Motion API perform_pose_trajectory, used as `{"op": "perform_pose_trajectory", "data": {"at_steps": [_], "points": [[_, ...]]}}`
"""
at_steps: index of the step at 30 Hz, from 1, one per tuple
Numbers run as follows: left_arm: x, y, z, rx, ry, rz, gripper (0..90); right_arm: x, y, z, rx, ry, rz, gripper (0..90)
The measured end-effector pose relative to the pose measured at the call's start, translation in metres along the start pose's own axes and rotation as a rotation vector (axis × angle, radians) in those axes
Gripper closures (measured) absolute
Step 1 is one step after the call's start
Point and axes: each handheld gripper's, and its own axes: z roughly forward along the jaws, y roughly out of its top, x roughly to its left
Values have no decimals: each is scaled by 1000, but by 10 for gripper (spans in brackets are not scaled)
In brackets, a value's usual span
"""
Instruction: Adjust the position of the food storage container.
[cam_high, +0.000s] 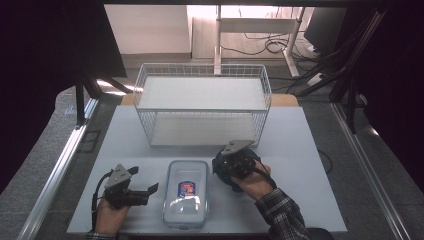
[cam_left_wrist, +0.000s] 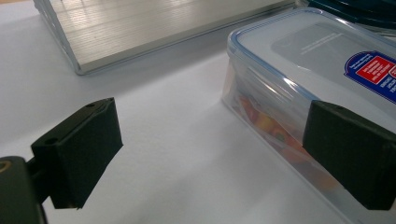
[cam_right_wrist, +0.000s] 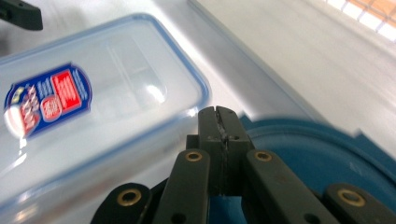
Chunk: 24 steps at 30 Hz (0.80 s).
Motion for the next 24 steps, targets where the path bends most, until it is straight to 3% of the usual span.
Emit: {"op": "perform_pose_trajectory", "data": {"at_steps": [4, 9, 12, 24], "points": [[0, 0, 0, -1, 0, 0, 41, 4, 9, 10, 4, 0, -17, 890], [0, 0, 0, -2, -1, 0, 41, 3, 12, 27, 56, -34, 1, 891], [0, 0, 0, -2, 0, 0, 41, 2, 10, 29, 47, -23, 19, 891], [0, -1, -4, -11, 5, -4, 40, 5, 13, 31, 76, -62, -17, 896]]}}
